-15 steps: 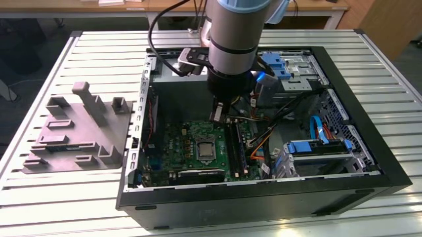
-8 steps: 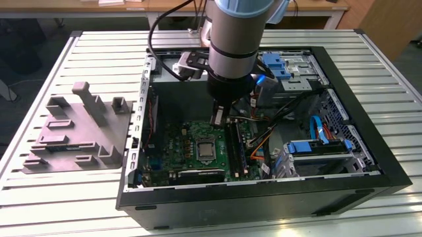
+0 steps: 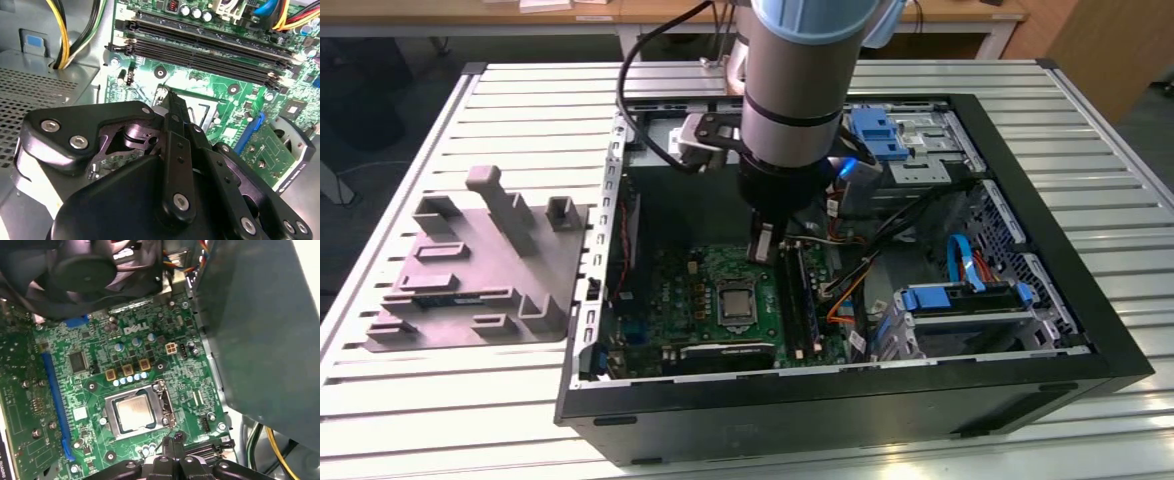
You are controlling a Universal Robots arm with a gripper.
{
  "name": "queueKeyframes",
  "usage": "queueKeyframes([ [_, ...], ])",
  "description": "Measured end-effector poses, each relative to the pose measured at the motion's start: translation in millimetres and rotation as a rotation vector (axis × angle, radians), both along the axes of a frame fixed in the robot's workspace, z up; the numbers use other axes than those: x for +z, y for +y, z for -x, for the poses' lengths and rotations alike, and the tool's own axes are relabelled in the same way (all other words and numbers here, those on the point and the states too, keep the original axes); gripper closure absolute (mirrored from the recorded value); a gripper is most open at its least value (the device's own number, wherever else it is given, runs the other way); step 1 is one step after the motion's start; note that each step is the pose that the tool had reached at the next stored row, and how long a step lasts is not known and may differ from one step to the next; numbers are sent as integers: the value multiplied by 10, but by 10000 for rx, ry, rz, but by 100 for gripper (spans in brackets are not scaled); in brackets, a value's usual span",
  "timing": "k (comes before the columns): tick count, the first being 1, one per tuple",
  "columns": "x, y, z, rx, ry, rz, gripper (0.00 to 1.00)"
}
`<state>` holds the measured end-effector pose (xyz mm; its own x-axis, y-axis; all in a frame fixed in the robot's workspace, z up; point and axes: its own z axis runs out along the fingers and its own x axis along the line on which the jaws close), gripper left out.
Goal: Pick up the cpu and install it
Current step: 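Install the first cpu locking lever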
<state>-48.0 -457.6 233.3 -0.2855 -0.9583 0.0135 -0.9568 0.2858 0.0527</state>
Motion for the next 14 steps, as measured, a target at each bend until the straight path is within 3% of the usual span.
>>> queueKeyframes([
  [6, -15, -7, 1, 834, -8, 2, 89],
  [11, -17, -65, 13, 1001, -9, 2, 89],
  [14, -21, -71, 14, 1145, -9, 31, 89],
])
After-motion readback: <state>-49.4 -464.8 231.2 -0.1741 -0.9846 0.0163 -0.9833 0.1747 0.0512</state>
